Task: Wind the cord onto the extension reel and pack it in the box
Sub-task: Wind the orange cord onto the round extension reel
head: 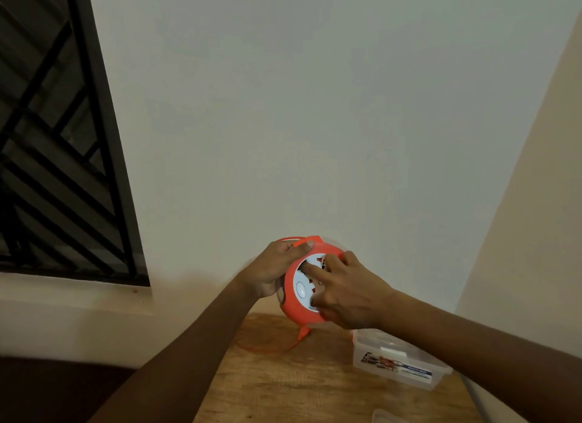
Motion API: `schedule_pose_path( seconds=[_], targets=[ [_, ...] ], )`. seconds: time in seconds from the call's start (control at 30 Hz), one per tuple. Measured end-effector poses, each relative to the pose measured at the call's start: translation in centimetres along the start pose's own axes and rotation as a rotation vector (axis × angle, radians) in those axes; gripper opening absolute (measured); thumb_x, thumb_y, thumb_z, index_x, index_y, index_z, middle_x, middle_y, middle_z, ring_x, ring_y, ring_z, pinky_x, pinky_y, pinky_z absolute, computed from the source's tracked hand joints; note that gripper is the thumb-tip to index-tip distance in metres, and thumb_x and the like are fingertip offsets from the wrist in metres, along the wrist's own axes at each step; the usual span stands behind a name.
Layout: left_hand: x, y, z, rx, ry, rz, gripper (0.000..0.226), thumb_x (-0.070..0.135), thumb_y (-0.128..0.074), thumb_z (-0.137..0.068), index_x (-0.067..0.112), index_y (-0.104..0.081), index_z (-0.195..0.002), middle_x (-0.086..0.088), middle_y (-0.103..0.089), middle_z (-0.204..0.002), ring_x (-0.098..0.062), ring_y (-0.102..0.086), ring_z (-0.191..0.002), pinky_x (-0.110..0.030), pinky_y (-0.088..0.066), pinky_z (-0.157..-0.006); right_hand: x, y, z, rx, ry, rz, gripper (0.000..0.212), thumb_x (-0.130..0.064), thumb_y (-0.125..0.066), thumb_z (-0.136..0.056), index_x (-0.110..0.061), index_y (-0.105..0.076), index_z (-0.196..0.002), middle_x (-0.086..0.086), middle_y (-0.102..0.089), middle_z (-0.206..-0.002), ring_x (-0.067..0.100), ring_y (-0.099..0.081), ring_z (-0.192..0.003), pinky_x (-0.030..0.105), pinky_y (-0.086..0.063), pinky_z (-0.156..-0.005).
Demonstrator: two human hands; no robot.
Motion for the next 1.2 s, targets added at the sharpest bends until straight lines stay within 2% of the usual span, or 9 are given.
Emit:
schedule_pose_path(
  seconds=[0.13,0.27,0.57,0.77,0.83,0.97,1.07,1.13,1.2],
  targets=[
    [0.5,0.3,-0.3,0.042,0.029,-0.001,0.026,0.045,-0.073,-0.093,0.024,-0.075,-0.106,-0.004,-0.084,-0.097,-0.026,-0.082,-0.082,-0.034,-0.064,-0.064,0.3,0.3,0.0,-0.021,-0.068,0.028,0.048,-0.042,-0.086,-0.068,-0.029,-0.071,-0.112,0.014,-0.054,-0.138,0.045,-0.056,-0.112,0.06,-0.05,-0.082],
    [0.6,0.2,-0.5,0.121,0.009,-0.028,0.027,0.051,-0.073,-0.091,0.027,-0.074,-0.103,0.004,-0.084,-0.091,-0.021,-0.082,-0.08,-0.032,-0.064,-0.062,0.1,0.2,0.0,-0.019,-0.139,0.059,0.052,-0.035,-0.088,-0.067,-0.025,-0.072,-0.115,0.015,-0.054,-0.14,0.046,-0.057,-0.112,0.061,-0.05,-0.085],
    [0.1,-0.7,-0.5,0.164,-0.005,-0.048,0.033,0.055,-0.07,-0.091,0.028,-0.073,-0.108,0.003,-0.083,-0.098,-0.024,-0.081,-0.086,-0.037,-0.067,-0.072,0.1,-0.6,0.5,0.077,-0.146,-0.025,0.047,-0.032,-0.094,-0.056,-0.019,-0.078,-0.099,0.019,-0.064,-0.127,0.043,-0.069,-0.089,0.058,-0.056,-0.077],
    [0.6,-1.0,-0.5,0.163,-0.02,-0.052,0.038,0.056,-0.07,-0.091,0.027,-0.072,-0.115,0.0,-0.082,-0.108,-0.026,-0.081,-0.091,-0.041,-0.067,-0.08,0.3,-1.3,0.9,0.142,-0.16,0.001,0.046,-0.03,-0.092,-0.061,-0.016,-0.077,-0.102,0.019,-0.062,-0.13,0.046,-0.069,-0.089,0.057,-0.056,-0.08],
    [0.6,-1.1,-0.4,0.157,-0.016,-0.044,0.038,0.055,-0.07,-0.091,0.026,-0.072,-0.116,0.0,-0.082,-0.107,-0.025,-0.081,-0.09,-0.041,-0.067,-0.08,0.6,-1.3,0.9,0.169,-0.172,-0.002,0.055,-0.035,-0.092,-0.063,-0.016,-0.072,-0.111,0.016,-0.063,-0.129,0.042,-0.07,-0.089,0.053,-0.058,-0.08],
    [-0.1,-1.5,-0.3,0.187,0.023,0.045,0.041,0.052,-0.067,-0.095,0.023,-0.07,-0.123,-0.004,-0.079,-0.116,-0.03,-0.077,-0.102,-0.048,-0.064,-0.09,1.5,-0.2,0.1,0.231,-0.228,-0.007,0.085,-0.043,-0.095,-0.05,-0.011,-0.06,-0.12,0.012,-0.072,-0.111,0.038,-0.072,-0.078,0.05,-0.061,-0.069],
    [-0.1,-1.7,-0.3,0.186,0.023,0.097,0.038,0.051,-0.068,-0.094,0.022,-0.073,-0.118,-0.002,-0.081,-0.109,-0.03,-0.076,-0.103,-0.045,-0.066,-0.086,1.6,0.0,0.1,0.271,-0.215,0.033,0.088,-0.04,-0.095,-0.052,-0.012,-0.05,-0.122,0.012,-0.072,-0.111,0.039,-0.071,-0.071,0.047,-0.061,-0.066],
    [-0.1,-1.8,-0.4,0.193,0.016,0.093,0.035,0.05,-0.068,-0.094,0.023,-0.074,-0.114,-0.002,-0.081,-0.108,-0.029,-0.077,-0.101,-0.043,-0.067,-0.083,1.7,-0.2,0.3,0.306,-0.196,0.039,0.088,-0.044,-0.095,-0.051,-0.012,-0.055,-0.124,0.01,-0.072,-0.113,0.037,-0.072,-0.074,0.045,-0.061,-0.065],
    [-0.3,-1.9,-0.3,0.223,0.001,0.065,0.042,0.052,-0.067,-0.095,0.021,-0.071,-0.123,-0.004,-0.079,-0.116,-0.029,-0.077,-0.101,-0.047,-0.065,-0.088,1.8,-0.2,0.3,0.351,-0.195,0.028,0.087,-0.047,-0.095,-0.048,-0.012,-0.063,-0.122,0.01,-0.073,-0.112,0.036,-0.073,-0.076,0.045,-0.061,-0.065]
  ],
)
Point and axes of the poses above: each hand's wrist, its own z-axis away from the middle knuckle, its own y-axis out of the back of the hand, x = y × z, the point moved 7 cm from there along -z, towards the middle knuckle
